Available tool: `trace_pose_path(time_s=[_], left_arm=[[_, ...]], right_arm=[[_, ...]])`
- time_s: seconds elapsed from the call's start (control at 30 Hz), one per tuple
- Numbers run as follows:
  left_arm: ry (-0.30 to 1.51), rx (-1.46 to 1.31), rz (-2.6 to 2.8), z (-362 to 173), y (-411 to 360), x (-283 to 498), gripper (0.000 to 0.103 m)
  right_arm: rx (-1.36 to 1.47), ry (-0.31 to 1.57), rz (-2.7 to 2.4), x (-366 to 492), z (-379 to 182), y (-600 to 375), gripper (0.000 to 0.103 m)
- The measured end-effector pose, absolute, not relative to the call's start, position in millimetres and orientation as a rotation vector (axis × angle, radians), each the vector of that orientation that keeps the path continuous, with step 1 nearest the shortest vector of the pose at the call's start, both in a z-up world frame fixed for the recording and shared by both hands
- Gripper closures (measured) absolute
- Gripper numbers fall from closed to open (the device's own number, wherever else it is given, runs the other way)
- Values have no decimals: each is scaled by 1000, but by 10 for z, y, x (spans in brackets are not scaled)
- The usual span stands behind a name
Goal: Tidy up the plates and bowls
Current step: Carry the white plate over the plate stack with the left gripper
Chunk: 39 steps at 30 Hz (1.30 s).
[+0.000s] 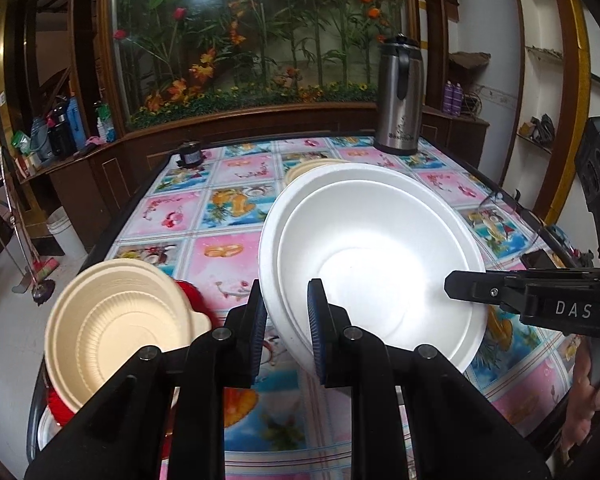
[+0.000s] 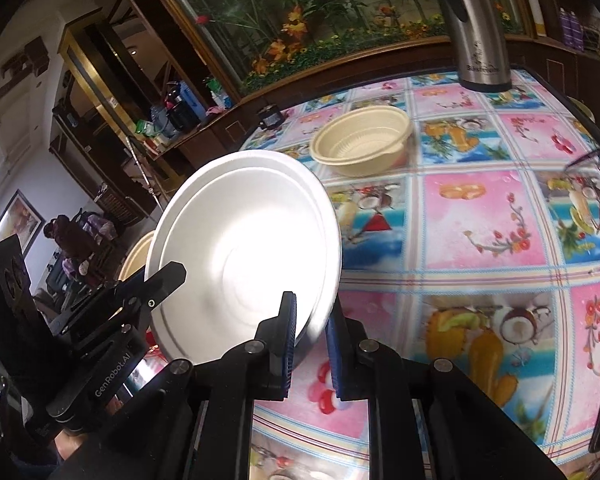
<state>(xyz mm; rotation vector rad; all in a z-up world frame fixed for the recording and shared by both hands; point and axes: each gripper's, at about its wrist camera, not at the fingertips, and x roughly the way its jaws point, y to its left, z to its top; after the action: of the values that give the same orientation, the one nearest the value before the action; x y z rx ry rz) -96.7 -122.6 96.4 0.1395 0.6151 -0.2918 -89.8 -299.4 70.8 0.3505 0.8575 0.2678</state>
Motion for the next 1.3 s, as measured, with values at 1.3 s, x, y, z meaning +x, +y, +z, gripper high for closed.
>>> trace_pose_path(time_s=[1.3], left_arm=[[700, -106, -31, 809, 379, -824, 86]], right_arm=[[155, 1020, 533, -208, 730, -1190, 86]])
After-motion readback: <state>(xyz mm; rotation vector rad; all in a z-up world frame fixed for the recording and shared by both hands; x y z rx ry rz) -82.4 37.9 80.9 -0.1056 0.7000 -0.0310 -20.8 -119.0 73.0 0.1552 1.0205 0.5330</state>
